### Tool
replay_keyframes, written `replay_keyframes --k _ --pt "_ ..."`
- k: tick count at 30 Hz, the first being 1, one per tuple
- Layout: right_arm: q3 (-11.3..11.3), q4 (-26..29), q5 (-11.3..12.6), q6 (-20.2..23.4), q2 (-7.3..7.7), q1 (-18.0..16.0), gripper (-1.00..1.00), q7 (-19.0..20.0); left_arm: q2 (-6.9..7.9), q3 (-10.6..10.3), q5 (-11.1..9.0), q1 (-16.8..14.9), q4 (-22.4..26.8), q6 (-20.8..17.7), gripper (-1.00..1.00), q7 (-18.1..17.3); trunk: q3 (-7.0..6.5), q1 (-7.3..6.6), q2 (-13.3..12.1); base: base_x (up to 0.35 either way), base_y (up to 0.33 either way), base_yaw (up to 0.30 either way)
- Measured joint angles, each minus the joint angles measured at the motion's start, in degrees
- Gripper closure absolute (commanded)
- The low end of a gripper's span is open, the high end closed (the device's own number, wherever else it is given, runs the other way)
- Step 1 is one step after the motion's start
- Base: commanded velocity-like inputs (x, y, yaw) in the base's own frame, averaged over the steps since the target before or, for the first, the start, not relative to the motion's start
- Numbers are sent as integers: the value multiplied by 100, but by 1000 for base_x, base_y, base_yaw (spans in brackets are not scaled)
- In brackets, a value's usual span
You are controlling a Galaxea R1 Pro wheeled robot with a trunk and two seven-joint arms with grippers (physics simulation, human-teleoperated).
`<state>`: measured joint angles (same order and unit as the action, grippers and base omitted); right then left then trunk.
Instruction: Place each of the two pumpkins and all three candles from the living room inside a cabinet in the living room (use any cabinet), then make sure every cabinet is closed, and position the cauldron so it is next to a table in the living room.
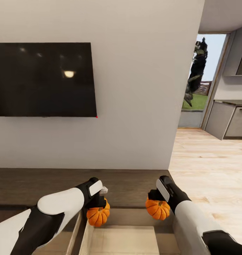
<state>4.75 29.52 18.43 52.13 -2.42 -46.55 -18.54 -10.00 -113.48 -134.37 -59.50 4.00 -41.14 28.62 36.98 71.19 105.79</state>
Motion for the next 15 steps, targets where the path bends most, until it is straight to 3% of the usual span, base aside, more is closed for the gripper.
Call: replay_keyframes --k 6,8,9,10,15 --pt "-20 -363 47 46 25 -254 100 38 0 6 -3 -10 39 123 100 -115 109 132 240 0 0 0" --pt "-20 -373 29 42 28 -262 100 42 0 26 -15 -10 188 399 100 -116 145 176 321 0 0 0" --pt "-20 -384 28 39 32 -263 100 43 0 -25 8 -11 421 716 100 -109 163 198 361 0 0 0" --pt "-20 -392 26 36 34 -263 100 43 0 63 -63 -10 589 914 100 -97 182 220 401 0 0 0" --pt "-15 -426 4 25 41 -260 100 46 0 63 -37 -10 867 1190 100 -96 271 330 601 0 0 0"
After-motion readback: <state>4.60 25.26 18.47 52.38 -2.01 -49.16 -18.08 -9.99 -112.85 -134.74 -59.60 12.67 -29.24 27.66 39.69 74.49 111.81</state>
